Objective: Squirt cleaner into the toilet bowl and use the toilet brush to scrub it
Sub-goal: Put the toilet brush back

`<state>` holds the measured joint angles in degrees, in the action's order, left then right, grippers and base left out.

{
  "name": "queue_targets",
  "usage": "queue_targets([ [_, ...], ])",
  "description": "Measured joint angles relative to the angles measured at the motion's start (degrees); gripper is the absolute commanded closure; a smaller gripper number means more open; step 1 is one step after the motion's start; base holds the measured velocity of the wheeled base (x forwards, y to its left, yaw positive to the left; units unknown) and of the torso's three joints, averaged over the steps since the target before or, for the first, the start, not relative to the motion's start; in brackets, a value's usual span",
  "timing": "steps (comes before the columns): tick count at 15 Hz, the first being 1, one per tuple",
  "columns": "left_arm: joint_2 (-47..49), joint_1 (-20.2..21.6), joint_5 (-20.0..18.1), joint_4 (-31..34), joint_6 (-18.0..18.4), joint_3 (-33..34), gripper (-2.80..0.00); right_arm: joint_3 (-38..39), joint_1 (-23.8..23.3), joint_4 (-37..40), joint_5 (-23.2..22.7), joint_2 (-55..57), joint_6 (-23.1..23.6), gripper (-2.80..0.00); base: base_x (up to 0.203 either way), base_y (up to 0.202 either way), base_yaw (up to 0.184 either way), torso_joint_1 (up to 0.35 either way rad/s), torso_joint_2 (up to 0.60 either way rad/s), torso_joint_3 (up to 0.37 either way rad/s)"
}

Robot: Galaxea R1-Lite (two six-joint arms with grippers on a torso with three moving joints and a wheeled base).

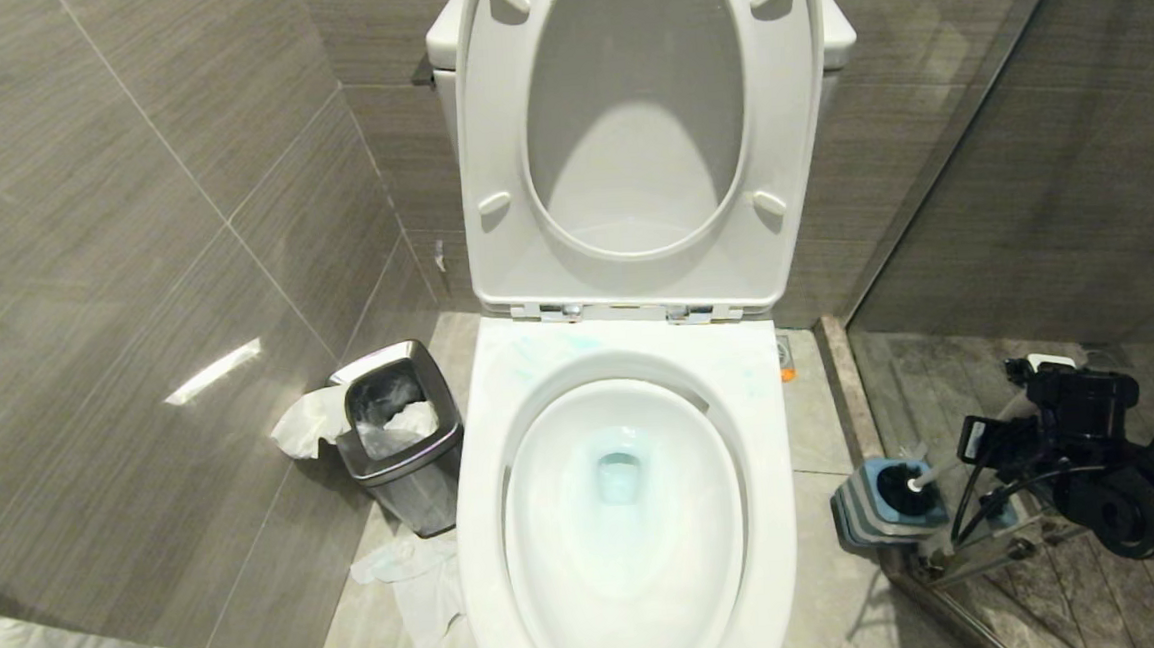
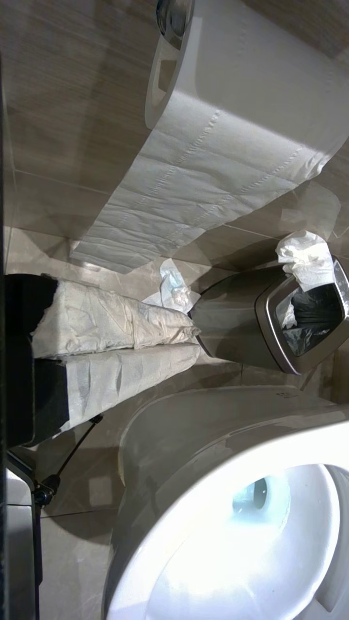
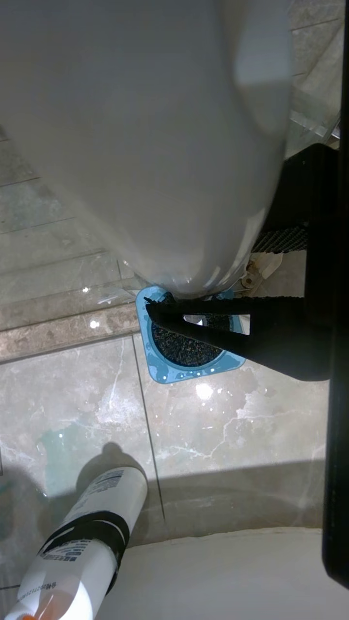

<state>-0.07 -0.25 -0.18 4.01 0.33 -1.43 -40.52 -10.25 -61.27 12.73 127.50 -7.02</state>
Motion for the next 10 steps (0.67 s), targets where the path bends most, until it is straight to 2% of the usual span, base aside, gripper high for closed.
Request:
queue_targets([
  [8, 0.0, 0.0, 0.0, 0.0, 0.0, 0.0, 0.0, 0.09, -0.02, 0.0, 0.02, -0.07, 0.33, 0.0, 0.0, 0.0, 0.0, 0.0, 0.0, 0.0],
  [9, 0.0, 0.03, 0.0, 0.01, 0.01, 0.0, 0.0, 0.09, -0.02, -0.03, 0.03, -0.07, 0.3, -2.8, 0.0, 0.0, 0.0, 0.0, 0.0, 0.0],
  [10, 0.0, 0.03, 0.0, 0.0, 0.0, 0.0, 0.0, 0.17, -0.12, 0.12, 0.28, -0.1, 0.45, -2.8, 0.0, 0.0, 0.0, 0.0, 0.0, 0.0],
])
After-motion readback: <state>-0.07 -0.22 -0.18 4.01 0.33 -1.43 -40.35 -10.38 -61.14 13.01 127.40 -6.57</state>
